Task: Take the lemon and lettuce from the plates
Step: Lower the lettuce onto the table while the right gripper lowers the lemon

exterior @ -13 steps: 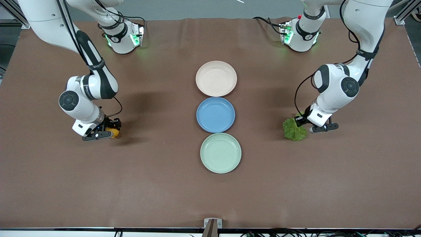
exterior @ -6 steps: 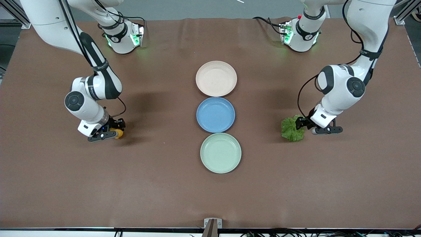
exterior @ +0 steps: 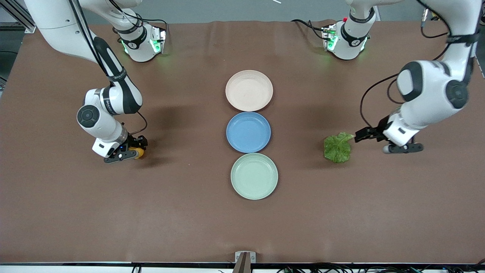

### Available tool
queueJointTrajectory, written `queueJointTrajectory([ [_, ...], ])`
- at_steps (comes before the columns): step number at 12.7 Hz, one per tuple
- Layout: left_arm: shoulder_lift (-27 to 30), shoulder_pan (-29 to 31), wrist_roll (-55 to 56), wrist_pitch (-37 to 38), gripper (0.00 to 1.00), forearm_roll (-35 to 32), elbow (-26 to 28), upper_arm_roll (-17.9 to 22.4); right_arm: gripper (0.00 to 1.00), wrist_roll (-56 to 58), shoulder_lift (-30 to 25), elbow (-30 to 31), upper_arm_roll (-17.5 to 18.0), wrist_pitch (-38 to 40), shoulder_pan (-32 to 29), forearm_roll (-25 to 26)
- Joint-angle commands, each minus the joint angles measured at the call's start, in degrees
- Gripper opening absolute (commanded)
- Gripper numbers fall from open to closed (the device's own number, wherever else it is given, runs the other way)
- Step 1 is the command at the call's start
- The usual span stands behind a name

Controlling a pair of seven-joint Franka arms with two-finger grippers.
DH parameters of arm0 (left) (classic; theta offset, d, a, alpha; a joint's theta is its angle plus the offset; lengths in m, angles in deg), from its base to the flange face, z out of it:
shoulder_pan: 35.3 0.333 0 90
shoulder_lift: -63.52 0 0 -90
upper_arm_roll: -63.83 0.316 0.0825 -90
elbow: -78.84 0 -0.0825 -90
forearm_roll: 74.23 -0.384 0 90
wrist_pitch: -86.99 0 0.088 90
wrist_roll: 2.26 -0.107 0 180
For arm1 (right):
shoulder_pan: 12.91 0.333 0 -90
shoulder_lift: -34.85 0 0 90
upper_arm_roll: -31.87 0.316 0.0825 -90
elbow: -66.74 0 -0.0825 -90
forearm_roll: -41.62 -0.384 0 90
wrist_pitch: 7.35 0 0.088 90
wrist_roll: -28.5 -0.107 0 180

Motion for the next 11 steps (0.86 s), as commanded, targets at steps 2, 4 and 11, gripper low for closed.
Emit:
queueJointTrajectory([
  [2, 6.53, 3.55, -0.9, 17.64, 1.0, -0.7, -9.44, -0.19, 1.0, 0.86, -3.37, -4.48, 1.14, 10.08, -1.06, -1.43],
  [4, 5.74, 4.17, -0.46, 27.94, 1.0, -5.25, -19.02, -0.54, 1.0, 0.68, -3.82, -13.34, 0.7, 23.87, -1.15, -3.35],
  [11, 5.74, 4.35, -0.46, 36.76, 1.0, -6.41, -33.82, -0.19, 1.0, 0.85, -3.55, -41.65, 0.26, 60.0, -5.1, -1.26],
])
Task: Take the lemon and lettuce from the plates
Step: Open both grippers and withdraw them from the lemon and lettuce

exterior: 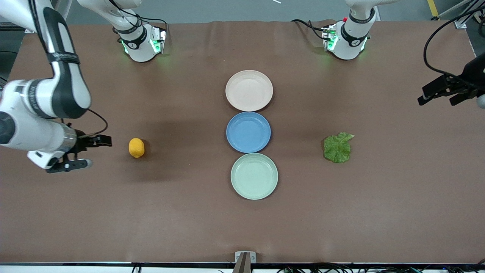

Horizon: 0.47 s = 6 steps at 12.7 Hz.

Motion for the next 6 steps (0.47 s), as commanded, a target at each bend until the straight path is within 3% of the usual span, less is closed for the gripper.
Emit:
queueJointTrajectory([
  [1, -1.55, 0.27, -0.51, 3.18, 1.0, -2.31, -5.2, -0.25, 1.0, 0.71, 1.05, -10.41, 0.76, 12.74, -0.62, 1.1],
  [3, -1.55, -1.39, -0.69, 3.27, 1.0, -3.2, -5.21, 0.36, 1.0, 0.81, 1.14, -12.71, 0.76, 13.75, -1.23, 1.81],
  [4, -1.63, -4.36, -0.69, 3.27, 1.0, -3.2, -5.21, 2.54, 1.0, 0.63, 1.14, -12.98, 0.76, 13.75, -1.41, 1.81],
  [6, -1.72, -12.52, -0.95, 3.27, 1.0, -3.2, -5.04, 11.49, 1.0, 0.45, 1.49, -14.21, 0.85, 13.92, -2.46, 0.67],
])
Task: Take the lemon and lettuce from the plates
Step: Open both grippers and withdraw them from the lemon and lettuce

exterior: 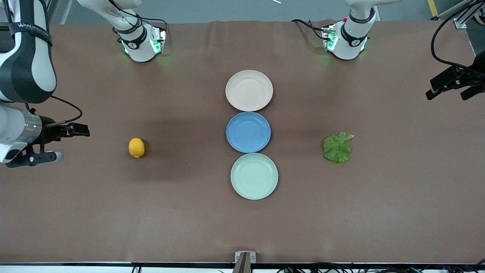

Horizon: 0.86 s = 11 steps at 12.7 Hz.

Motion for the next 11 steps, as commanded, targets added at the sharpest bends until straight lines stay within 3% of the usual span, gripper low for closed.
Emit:
queueJointTrajectory([
  [1, -1.0, -7.39, -1.04, 1.41, 1.0, -1.01, -1.77, 7.79, 1.0, 0.27, 1.27, -1.96, 0.84, 0.97, -1.56, -1.07],
  [5, -1.0, -7.93, -0.86, 1.32, 1.0, -1.01, -1.77, 7.98, 1.0, 0.01, 0.39, -1.26, 0.84, 1.85, -1.82, -1.17],
  [11, -0.74, -6.97, -0.69, 1.5, 1.0, -1.01, -1.68, 7.72, 1.0, -1.47, -6.71, 5.14, 0.41, 0.02, -1.3, -1.34],
])
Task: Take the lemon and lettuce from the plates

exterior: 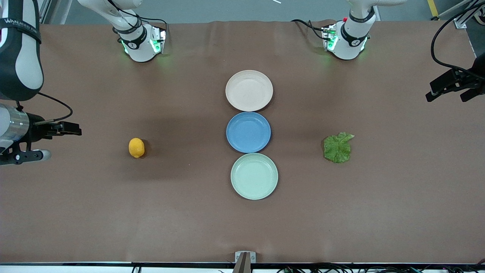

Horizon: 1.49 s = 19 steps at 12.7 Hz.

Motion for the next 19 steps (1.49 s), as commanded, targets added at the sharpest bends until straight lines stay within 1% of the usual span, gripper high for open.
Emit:
queueJointTrajectory([
  [1, -0.3, -0.11, -0.42, 1.41, 1.0, -0.99, -1.52, 0.04, 1.0, -2.23, -6.94, 7.53, 0.29, -1.98, 0.4, -0.72],
  [2, -0.3, -0.11, -0.25, 1.41, 1.0, -1.0, -1.6, -0.05, 1.0, -2.33, -8.79, 9.64, -0.58, -2.86, 1.19, -0.72],
  [4, -0.04, -0.02, -0.16, 1.41, 1.0, -0.91, -1.61, -0.05, 1.0, -2.42, -11.61, 12.63, -4.09, -3.83, 4.0, -0.72],
  [5, -0.04, -0.02, 0.02, 1.41, 1.0, -0.91, -1.6, -0.05, 1.0, -2.42, -12.58, 13.52, -4.37, -3.92, 4.01, -0.81],
  [7, -0.04, -0.2, 0.02, 1.41, 1.0, -1.0, -1.61, -0.05, 1.0, -2.33, -14.25, 15.02, -4.37, -4.1, 3.92, -0.72],
  [10, -0.04, -0.2, 0.1, 1.24, 1.0, -1.0, -1.34, -0.14, 1.0, -2.33, -14.87, 15.37, -4.37, -4.01, 3.83, -0.81],
  [16, -0.04, -0.55, -0.07, 0.89, 1.0, -1.17, -1.6, -0.22, 1.0, -2.33, -18.56, 16.95, -4.02, -4.54, 3.57, -0.81],
  [19, -0.12, -0.46, -0.07, 0.8, 1.0, -1.08, -1.6, -0.22, 1.0, -2.33, -19.7, 17.48, -2.01, -4.63, 1.65, -0.81],
])
